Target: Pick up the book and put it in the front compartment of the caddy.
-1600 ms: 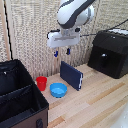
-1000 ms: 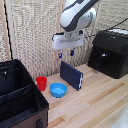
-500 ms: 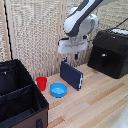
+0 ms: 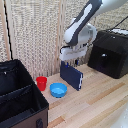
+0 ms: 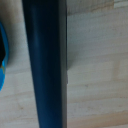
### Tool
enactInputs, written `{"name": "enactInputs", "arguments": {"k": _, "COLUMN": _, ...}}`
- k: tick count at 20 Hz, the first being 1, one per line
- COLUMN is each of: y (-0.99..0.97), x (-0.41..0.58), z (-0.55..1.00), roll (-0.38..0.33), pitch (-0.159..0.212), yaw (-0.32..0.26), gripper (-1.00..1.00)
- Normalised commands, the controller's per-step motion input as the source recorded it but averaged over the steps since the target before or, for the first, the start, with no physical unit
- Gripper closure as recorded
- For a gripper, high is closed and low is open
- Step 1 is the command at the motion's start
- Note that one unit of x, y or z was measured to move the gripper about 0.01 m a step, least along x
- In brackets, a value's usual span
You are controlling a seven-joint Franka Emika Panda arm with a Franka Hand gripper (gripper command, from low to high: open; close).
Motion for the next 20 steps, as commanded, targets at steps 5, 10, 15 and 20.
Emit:
{"name": "enactInputs", "arguments": {"k": 5, "y": 0.03, "x": 0.019, "z": -0.17, "roll": -0.026, "pitch": 0.058, "yaw": 0.02, "gripper": -1.0}}
{"name": "enactInputs", "arguments": {"k": 10, "y": -0.01, "x": 0.214, "z": -0.26, "roll": -0.043, "pitch": 0.039, "yaw": 0.024, "gripper": -1.0}}
{"name": "enactInputs", "arguments": {"k": 15, "y": -0.01, "x": 0.249, "z": -0.11, "roll": -0.008, "pitch": 0.017, "yaw": 0.045, "gripper": 1.0}}
{"name": "enactInputs", "arguments": {"k": 20, "y": 0.02, "x": -0.052, "z": 0.0, "roll": -0.032, "pitch": -0.008, "yaw": 0.004, "gripper": 1.0}}
